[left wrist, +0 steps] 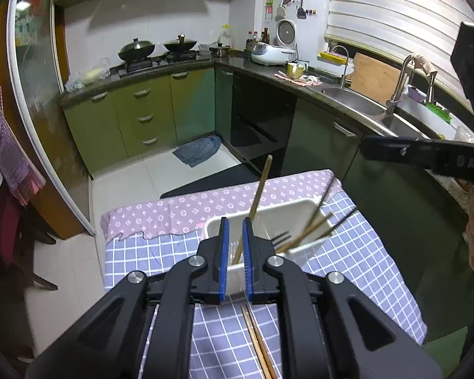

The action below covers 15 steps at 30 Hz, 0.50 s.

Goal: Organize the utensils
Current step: 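Open both grippers to release the chopsticks and move back to the table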

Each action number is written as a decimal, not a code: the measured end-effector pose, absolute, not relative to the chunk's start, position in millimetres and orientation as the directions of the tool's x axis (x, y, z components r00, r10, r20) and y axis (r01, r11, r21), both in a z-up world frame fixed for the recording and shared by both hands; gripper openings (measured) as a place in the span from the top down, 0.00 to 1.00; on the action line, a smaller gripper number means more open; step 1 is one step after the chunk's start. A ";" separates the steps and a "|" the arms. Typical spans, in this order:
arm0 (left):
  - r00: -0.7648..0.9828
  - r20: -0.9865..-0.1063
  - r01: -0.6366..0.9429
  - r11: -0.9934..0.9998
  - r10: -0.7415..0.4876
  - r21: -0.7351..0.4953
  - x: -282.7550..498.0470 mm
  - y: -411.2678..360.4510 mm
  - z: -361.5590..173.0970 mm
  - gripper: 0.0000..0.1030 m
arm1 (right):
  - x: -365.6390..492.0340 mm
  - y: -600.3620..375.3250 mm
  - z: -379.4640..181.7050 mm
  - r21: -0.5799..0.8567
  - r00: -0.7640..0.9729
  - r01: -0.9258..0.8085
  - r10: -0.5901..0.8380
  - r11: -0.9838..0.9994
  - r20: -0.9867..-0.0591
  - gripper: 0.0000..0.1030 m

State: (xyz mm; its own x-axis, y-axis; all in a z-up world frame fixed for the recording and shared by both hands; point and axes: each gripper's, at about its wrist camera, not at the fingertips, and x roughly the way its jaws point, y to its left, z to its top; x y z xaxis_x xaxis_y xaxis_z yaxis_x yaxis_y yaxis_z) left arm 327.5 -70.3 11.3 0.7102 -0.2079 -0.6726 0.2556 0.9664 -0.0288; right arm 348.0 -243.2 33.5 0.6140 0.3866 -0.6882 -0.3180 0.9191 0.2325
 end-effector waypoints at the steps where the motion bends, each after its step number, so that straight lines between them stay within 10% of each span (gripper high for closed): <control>1: 0.709 -0.673 0.257 0.966 -0.212 -0.033 324.1 -69.8 12.5 0.92 | 342.1 -243.7 38.0 0.233 0.620 -0.326 0.393 0.916 -0.679 0.88; 8: 0.640 -0.734 0.252 0.965 -0.226 -0.077 290.1 -59.1 3.0 0.78 | 262.8 -260.1 71.0 0.235 0.664 -0.405 0.461 0.884 -0.589 0.74; 15: 0.436 -0.866 0.255 0.957 -0.244 -0.141 259.0 -57.9 -74.2 0.77 | 210.2 -280.4 -12.9 0.239 0.541 -0.396 0.436 0.887 -0.719 0.69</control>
